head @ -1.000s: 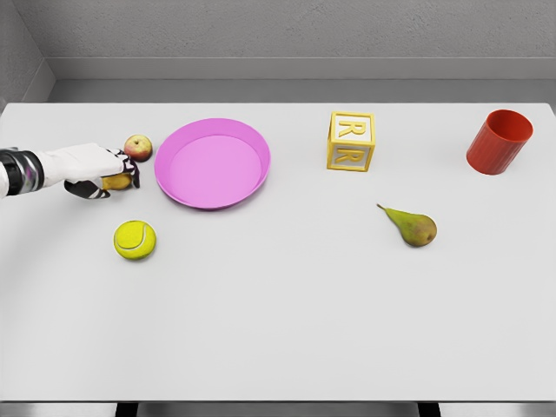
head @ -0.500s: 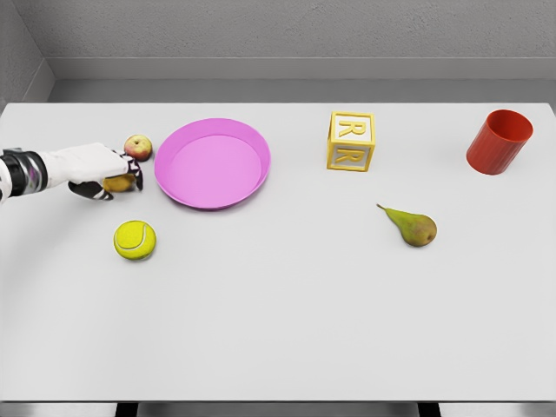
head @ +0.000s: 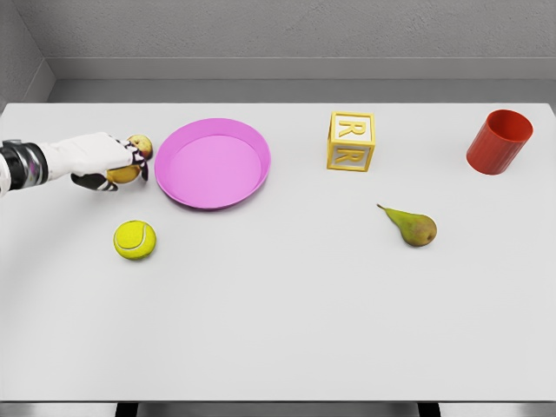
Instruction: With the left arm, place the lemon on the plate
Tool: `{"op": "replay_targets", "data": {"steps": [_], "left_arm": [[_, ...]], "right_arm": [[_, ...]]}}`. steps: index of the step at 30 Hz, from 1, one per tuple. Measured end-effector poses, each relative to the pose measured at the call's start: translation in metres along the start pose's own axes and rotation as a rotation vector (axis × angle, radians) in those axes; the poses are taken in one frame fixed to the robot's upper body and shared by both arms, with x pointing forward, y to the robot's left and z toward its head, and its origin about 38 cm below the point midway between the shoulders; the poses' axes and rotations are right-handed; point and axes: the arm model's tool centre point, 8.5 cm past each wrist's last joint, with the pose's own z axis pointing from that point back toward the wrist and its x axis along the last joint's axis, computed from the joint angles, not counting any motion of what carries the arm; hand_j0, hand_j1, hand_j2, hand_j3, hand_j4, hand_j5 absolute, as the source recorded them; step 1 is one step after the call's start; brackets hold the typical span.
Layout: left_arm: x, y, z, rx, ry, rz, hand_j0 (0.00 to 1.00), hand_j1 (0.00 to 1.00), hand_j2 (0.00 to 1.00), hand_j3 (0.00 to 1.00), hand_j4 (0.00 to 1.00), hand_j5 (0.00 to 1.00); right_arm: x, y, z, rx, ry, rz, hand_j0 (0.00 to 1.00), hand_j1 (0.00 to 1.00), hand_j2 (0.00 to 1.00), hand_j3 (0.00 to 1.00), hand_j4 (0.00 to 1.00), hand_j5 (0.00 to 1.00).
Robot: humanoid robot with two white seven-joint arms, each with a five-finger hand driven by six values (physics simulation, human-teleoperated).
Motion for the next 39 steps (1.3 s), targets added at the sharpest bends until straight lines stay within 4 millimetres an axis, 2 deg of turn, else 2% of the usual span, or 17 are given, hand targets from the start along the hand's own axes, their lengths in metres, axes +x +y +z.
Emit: {"op": "replay_targets", "data": {"steps": [39], "left_arm": [[0.018,0.039,0.006,0.101,-0.053,-0.058,0.6,0.6,0.6,0.6,0.6,0.6]], "right_arm": [[0.0,0.0,0.0,0.0,0.0,0.0,1.0,1.0,1.0,1.0,1.0,1.0]]}}
